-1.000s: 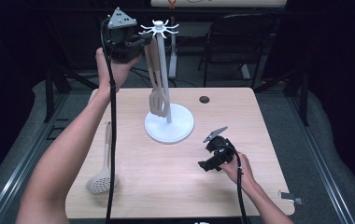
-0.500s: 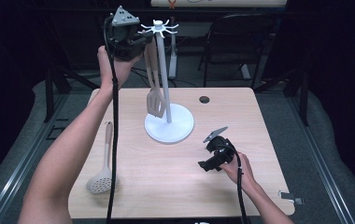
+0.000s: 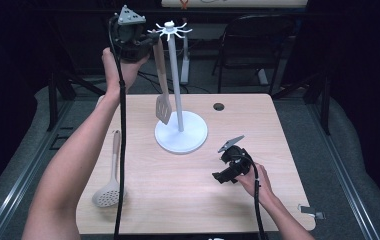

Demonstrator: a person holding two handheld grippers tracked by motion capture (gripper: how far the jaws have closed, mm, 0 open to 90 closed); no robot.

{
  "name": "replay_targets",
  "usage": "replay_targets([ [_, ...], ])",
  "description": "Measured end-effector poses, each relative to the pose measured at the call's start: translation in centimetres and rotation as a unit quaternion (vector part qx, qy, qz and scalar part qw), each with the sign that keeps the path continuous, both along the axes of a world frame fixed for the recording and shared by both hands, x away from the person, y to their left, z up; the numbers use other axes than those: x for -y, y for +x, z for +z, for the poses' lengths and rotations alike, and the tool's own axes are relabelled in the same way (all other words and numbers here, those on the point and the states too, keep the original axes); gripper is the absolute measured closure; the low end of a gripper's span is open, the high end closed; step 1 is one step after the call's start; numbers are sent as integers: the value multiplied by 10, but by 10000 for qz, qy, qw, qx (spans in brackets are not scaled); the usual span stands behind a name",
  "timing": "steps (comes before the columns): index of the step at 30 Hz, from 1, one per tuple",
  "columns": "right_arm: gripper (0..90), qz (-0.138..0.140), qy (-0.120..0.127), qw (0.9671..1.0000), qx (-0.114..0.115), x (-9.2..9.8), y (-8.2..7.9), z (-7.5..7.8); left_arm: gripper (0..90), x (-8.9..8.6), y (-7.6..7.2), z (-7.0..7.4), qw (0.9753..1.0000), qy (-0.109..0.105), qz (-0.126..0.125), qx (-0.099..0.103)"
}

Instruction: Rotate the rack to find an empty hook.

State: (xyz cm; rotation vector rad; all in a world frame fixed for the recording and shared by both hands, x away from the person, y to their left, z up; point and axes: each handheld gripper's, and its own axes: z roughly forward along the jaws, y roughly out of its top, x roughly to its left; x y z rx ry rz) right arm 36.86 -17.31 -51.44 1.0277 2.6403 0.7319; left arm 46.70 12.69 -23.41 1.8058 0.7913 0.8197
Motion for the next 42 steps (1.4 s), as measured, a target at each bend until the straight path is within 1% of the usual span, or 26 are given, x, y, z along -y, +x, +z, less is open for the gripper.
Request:
replay_targets([
  [3, 109, -13, 8, 10000, 10, 0, 0, 0, 900, -3, 2, 0, 10000, -12, 54, -9],
  [4, 109, -64, 105, 9999, 34, -1, -1, -1, 900, -4, 3, 0, 10000, -22, 81, -18],
  [6, 109, 5, -1, 10000, -5, 0, 0, 0, 900, -5, 4, 0, 9999, -16, 120, -23],
  [7, 109, 27, -15, 10000, -18, 0, 0, 0, 900, -6, 5, 0, 9999, -21, 133, -38],
  [9, 109, 7, -1, 10000, -52, 0, 0, 0, 900, -6, 7, 0, 9999, -32, 156, -44],
  [10, 109, -2, 9, 10000, -40, -1, 0, 0, 900, -7, 8, 0, 9999, -22, 161, -45],
  [11, 109, -81, 82, 9999, 15, -1, -1, -1, 900, -7, 8, 0, 9998, -36, 173, -53],
  [13, 109, 24, -5, 10000, -18, 0, 0, 0, 900, -7, 10, 0, 9998, -42, 195, -55],
  [18, 109, -10, 4, 10000, -28, 0, 0, 0, 900, -8, 12, 1, 9997, -19, 241, -78],
  [20, 109, 17, -19, 10000, -44, 0, 0, 1, 900, -8, 13, 1, 9997, -8, 248, -90],
  [24, 109, 20, -2, 10000, 8, 0, 0, 0, 900, -8, 15, 2, 9996, 14, 270, -101],
  [31, 110, 14, 7, 10000, -22, 0, 0, 0, 900, -9, 17, 2, 9995, 53, 286, -111],
  [34, 110, -10, 39, 10000, 17, 0, 0, 0, 894, -12, 15, 2, 9996, -4, 260, -126],
  [37, 109, 5, 48, 10000, 17, 1, 0, 0, 813, -15, 13, 2, 9995, -8, 229, -204],
  [38, 109, 4, 48, 10000, 16, 1, 0, 0, 740, -16, 12, 2, 9994, -3, 239, -232],
  [39, 109, -19, 107, 9999, -12, 1, -1, 0, 703, -17, 10, 3, 9994, 5, 248, -245],
  [40, 109, -19, 107, 9999, -12, 1, -1, 0, 675, -19, 9, 2, 9993, 17, 249, -267],
  [41, 108, -26, 104, 9999, -2, 1, -1, 0, 675, -20, 8, 2, 9993, 20, 256, -280],
  [42, 107, -71, 204, 9998, 50, 0, -1, -1, 593, -23, 7, 2, 9991, 31, 273, -316],
])
